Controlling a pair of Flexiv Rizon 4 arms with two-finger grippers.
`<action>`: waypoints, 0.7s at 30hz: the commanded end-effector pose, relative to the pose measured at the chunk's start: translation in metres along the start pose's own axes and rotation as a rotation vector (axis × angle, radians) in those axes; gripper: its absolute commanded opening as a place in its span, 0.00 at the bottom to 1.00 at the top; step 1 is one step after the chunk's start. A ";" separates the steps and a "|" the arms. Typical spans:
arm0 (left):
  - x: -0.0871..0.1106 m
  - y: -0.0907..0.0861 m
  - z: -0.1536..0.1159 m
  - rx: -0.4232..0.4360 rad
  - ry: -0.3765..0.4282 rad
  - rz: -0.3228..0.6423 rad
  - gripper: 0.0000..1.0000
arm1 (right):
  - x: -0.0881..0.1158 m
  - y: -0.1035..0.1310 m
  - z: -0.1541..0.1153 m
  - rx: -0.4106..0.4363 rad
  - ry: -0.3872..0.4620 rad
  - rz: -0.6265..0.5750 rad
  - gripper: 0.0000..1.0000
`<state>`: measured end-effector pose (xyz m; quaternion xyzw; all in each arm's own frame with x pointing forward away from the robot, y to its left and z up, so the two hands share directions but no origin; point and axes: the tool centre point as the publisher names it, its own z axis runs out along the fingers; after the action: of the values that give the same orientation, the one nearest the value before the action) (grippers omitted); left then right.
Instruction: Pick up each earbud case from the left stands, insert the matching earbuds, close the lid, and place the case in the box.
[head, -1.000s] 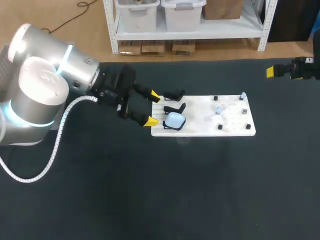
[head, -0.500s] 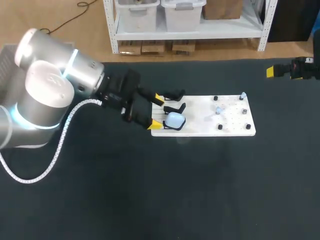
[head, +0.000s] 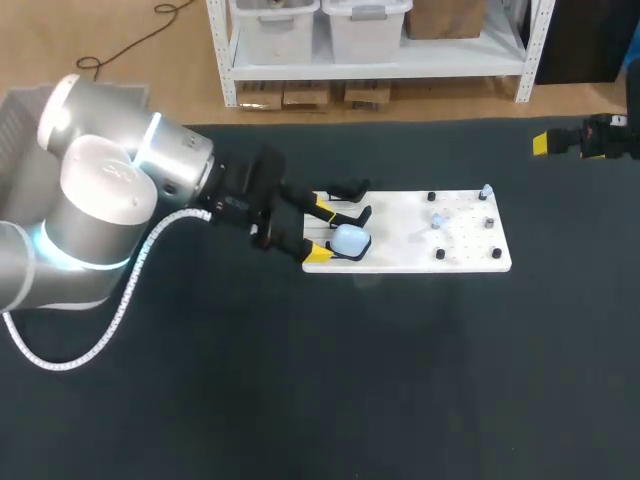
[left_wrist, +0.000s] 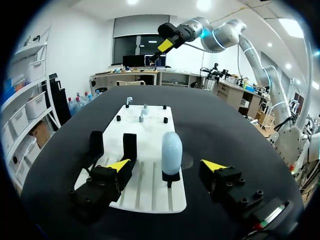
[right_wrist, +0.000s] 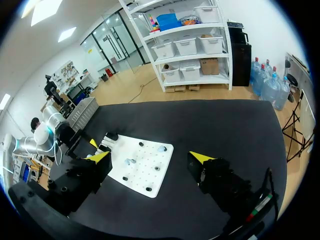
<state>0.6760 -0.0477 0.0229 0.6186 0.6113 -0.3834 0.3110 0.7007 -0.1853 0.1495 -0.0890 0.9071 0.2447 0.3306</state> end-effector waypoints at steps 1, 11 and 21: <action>0.003 0.001 0.005 -0.007 -0.009 0.001 0.83 | 0.000 0.000 0.000 0.000 0.000 0.000 1.00; 0.000 0.003 0.012 -0.011 -0.016 0.000 0.76 | 0.000 0.000 0.000 0.000 0.000 0.000 1.00; 0.000 0.004 0.018 -0.010 -0.017 -0.007 0.71 | 0.000 0.000 0.000 0.000 0.000 0.000 1.00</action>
<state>0.6773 -0.0612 0.0167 0.6119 0.6130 -0.3865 0.3169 0.7007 -0.1853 0.1495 -0.0890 0.9071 0.2447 0.3306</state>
